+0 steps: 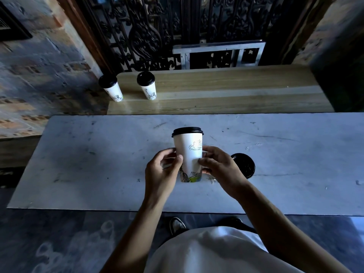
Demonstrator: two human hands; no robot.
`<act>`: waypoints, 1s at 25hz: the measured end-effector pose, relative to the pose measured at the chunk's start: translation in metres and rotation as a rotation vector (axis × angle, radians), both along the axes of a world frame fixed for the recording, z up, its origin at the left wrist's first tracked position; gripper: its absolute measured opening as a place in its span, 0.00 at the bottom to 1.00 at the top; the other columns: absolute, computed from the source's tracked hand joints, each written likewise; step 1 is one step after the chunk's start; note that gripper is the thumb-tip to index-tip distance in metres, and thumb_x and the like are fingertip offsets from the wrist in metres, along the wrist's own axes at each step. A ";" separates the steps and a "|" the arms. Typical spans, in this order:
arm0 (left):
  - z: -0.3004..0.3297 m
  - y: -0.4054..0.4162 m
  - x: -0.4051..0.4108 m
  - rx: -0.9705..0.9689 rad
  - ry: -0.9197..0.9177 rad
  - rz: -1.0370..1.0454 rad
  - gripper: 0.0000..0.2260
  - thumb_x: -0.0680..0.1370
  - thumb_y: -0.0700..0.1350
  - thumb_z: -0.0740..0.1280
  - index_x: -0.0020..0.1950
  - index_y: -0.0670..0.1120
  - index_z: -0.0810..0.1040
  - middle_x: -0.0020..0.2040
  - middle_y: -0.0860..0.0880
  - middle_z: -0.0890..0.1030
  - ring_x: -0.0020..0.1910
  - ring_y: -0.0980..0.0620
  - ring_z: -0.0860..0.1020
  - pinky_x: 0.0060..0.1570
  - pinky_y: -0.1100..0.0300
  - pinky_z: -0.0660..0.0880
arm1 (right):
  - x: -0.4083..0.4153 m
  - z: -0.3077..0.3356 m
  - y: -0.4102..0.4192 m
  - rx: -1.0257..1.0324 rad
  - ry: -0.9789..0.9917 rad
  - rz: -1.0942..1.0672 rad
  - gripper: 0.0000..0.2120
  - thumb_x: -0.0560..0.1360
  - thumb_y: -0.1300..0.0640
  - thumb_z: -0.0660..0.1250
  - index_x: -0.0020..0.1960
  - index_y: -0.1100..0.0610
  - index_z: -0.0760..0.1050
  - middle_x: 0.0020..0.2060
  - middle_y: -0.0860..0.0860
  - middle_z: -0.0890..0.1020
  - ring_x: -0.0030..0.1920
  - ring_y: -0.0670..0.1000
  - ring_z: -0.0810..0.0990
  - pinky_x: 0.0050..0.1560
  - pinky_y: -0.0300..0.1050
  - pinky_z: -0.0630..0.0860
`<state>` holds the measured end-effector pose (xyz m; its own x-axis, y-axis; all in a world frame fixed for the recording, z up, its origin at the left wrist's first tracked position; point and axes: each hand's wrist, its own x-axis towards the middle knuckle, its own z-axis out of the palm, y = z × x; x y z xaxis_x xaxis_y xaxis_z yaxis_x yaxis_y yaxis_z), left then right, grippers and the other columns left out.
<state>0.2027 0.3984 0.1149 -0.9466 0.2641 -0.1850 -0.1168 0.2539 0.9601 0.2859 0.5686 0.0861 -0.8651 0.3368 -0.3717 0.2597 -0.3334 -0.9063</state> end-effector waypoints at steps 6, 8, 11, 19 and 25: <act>0.002 -0.008 0.000 -0.045 0.011 -0.034 0.12 0.74 0.46 0.77 0.56 0.48 0.83 0.50 0.56 0.87 0.49 0.62 0.85 0.51 0.61 0.81 | 0.001 0.006 -0.006 -0.062 -0.009 0.006 0.28 0.68 0.55 0.76 0.66 0.54 0.72 0.57 0.59 0.86 0.59 0.65 0.83 0.64 0.62 0.77; 0.001 -0.012 -0.003 -0.107 0.076 -0.033 0.09 0.75 0.45 0.76 0.54 0.49 0.83 0.51 0.55 0.86 0.48 0.64 0.83 0.49 0.64 0.80 | -0.001 0.007 -0.011 -0.005 -0.030 0.003 0.33 0.64 0.50 0.79 0.66 0.52 0.73 0.58 0.59 0.85 0.60 0.65 0.83 0.65 0.66 0.77; 0.000 -0.016 -0.006 -0.137 0.149 -0.027 0.06 0.75 0.40 0.74 0.51 0.48 0.83 0.48 0.53 0.86 0.45 0.63 0.82 0.46 0.63 0.79 | -0.002 0.010 -0.018 0.068 -0.054 0.013 0.39 0.62 0.47 0.80 0.71 0.51 0.72 0.60 0.56 0.83 0.59 0.57 0.84 0.60 0.56 0.81; -0.001 -0.019 -0.011 -0.125 0.093 -0.037 0.04 0.77 0.41 0.71 0.51 0.49 0.82 0.45 0.56 0.86 0.42 0.60 0.83 0.40 0.67 0.77 | -0.009 0.011 -0.023 -0.007 -0.031 -0.054 0.21 0.75 0.51 0.69 0.66 0.57 0.77 0.57 0.63 0.84 0.53 0.57 0.85 0.50 0.48 0.80; -0.001 -0.025 -0.015 -0.101 0.039 -0.076 0.07 0.76 0.44 0.73 0.53 0.51 0.82 0.48 0.53 0.87 0.48 0.54 0.85 0.48 0.58 0.81 | -0.009 0.015 -0.025 -0.033 -0.050 -0.093 0.17 0.78 0.68 0.63 0.65 0.57 0.76 0.53 0.61 0.87 0.49 0.58 0.84 0.53 0.54 0.81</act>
